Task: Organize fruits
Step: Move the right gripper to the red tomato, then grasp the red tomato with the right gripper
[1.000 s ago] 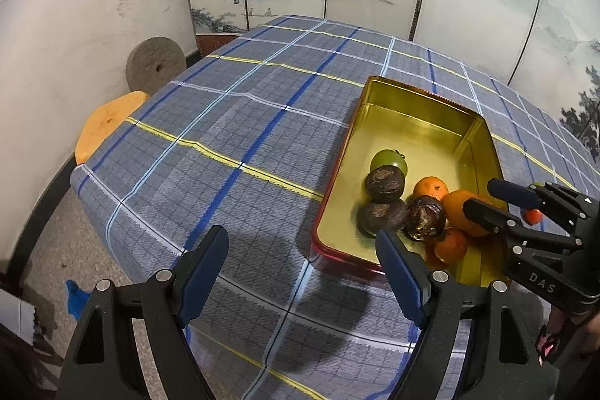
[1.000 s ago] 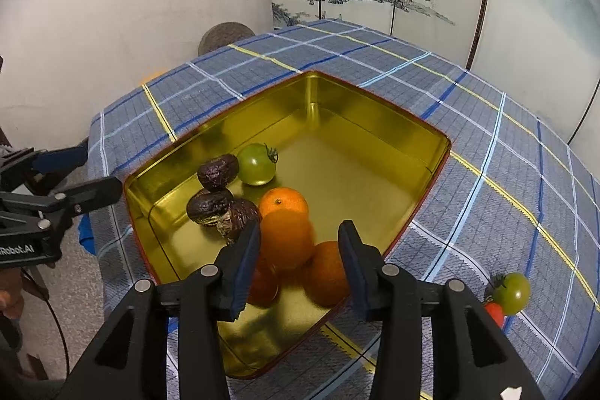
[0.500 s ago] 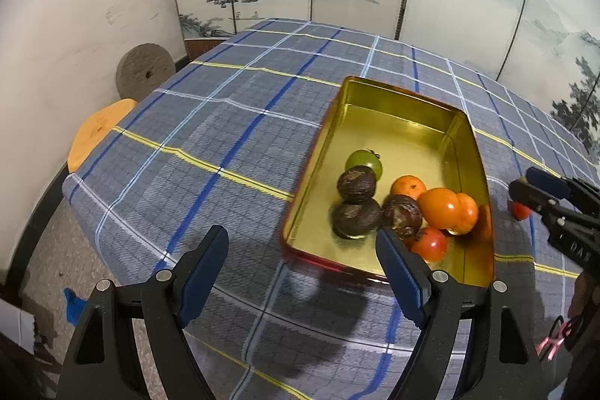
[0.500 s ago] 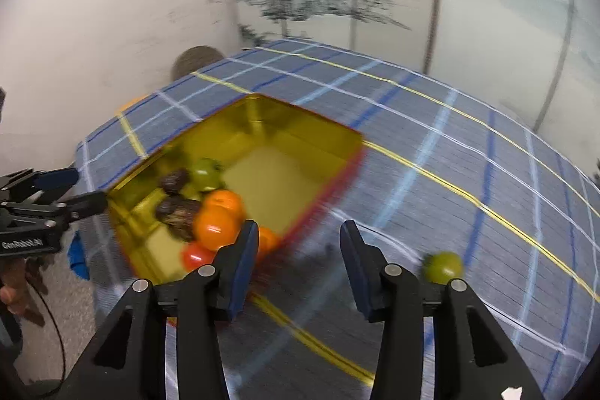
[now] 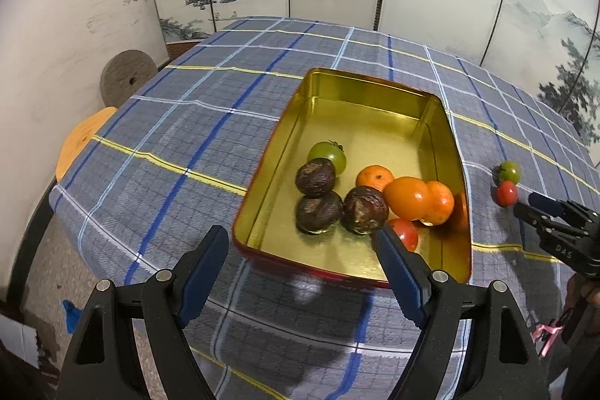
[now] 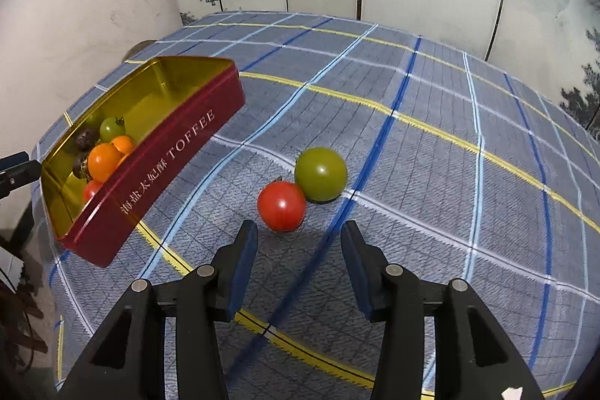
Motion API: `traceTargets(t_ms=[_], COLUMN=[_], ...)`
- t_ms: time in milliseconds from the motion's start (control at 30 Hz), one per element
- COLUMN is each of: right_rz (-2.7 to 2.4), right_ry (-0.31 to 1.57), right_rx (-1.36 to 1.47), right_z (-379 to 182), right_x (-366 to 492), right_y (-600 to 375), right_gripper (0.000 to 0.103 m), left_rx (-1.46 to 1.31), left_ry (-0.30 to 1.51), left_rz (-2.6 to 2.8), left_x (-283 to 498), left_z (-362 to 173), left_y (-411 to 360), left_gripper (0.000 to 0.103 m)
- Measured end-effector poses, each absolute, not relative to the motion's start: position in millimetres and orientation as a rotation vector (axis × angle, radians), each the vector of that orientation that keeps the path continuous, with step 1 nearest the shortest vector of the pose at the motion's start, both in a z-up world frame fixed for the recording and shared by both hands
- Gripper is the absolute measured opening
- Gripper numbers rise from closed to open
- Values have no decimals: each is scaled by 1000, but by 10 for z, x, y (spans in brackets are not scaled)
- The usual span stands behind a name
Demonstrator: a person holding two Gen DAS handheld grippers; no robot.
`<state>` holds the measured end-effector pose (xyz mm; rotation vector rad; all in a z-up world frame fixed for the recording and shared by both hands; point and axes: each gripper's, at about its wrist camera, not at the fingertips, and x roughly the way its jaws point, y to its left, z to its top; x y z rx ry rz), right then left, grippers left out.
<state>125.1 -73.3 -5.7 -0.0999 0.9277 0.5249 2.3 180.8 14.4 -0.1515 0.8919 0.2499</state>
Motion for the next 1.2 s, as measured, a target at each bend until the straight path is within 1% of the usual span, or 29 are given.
traceTargets(t_ms=[400,533,667,733,933,1200], right_rz=[521,506,503,506,509,462], right_ry=[917,910,900,900,901,867], right_rx=[-139,-154,-162,-159,-142,-105], right_z=[-200,-234,-230,-230,-222,-101], right_x=[1363,1368,1364,1355,1321,1296], right_y=[-471,-417,-379,-375,-419,-802], right_gripper=[43,42,31,29,29,29], left_rx=[-121,-119,-107,-99,-80,-68], left_ry=[903,905,912,915,911,914], left_rz=[214,200,180,175,146,63], left_x=[114,133,140,142,179,368], left_z=[132,135,129,131,166,156], left_y=[1674,1607,1504,1448,1277,915], left_gripper=[81,81,81,81,81,81])
